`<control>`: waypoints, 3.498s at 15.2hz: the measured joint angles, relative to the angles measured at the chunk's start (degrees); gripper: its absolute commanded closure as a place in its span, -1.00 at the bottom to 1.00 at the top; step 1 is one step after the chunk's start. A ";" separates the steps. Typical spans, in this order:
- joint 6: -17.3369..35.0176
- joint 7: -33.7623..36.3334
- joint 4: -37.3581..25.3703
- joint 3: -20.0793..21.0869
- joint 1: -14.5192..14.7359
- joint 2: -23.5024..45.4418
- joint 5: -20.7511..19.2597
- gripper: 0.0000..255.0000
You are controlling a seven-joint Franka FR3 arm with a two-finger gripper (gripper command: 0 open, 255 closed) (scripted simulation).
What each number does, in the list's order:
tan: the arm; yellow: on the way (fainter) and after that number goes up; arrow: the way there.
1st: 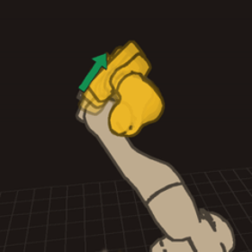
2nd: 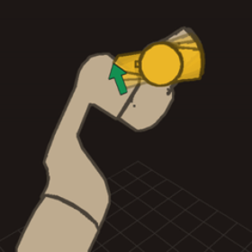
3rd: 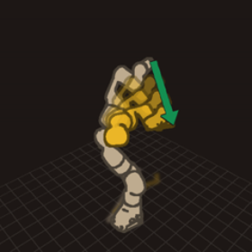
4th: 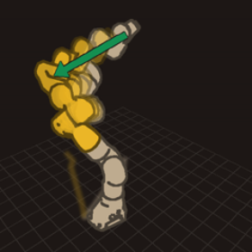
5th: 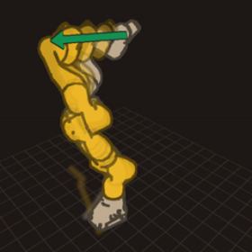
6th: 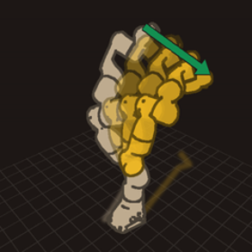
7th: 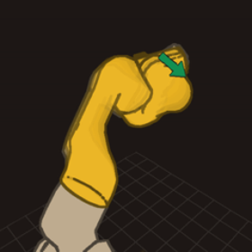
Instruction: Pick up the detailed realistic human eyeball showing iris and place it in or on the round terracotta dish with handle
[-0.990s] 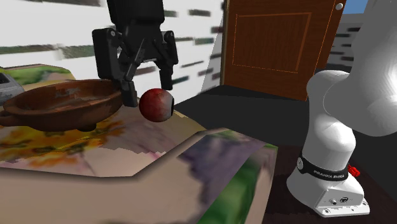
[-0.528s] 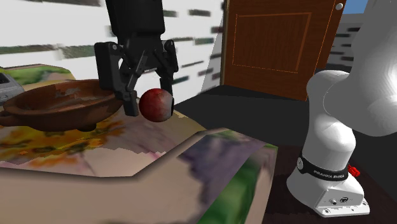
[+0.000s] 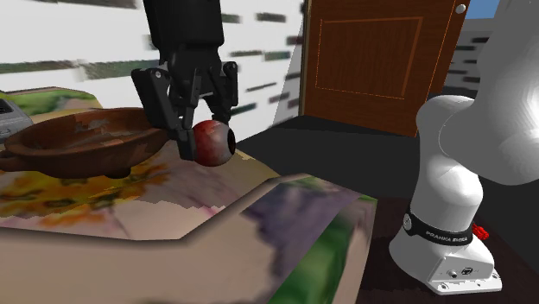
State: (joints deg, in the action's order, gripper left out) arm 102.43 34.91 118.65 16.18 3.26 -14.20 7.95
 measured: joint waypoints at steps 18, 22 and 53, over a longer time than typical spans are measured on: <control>-9.90 0.77 -10.52 -0.41 -0.26 0.58 -0.45 1.00; -12.86 1.17 -14.01 -0.42 -0.29 1.10 -0.61 1.00; -13.27 0.92 -40.22 -0.47 -0.71 27.96 -7.84 1.00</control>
State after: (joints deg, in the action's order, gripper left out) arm 89.15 35.83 78.44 15.72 2.55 13.76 0.10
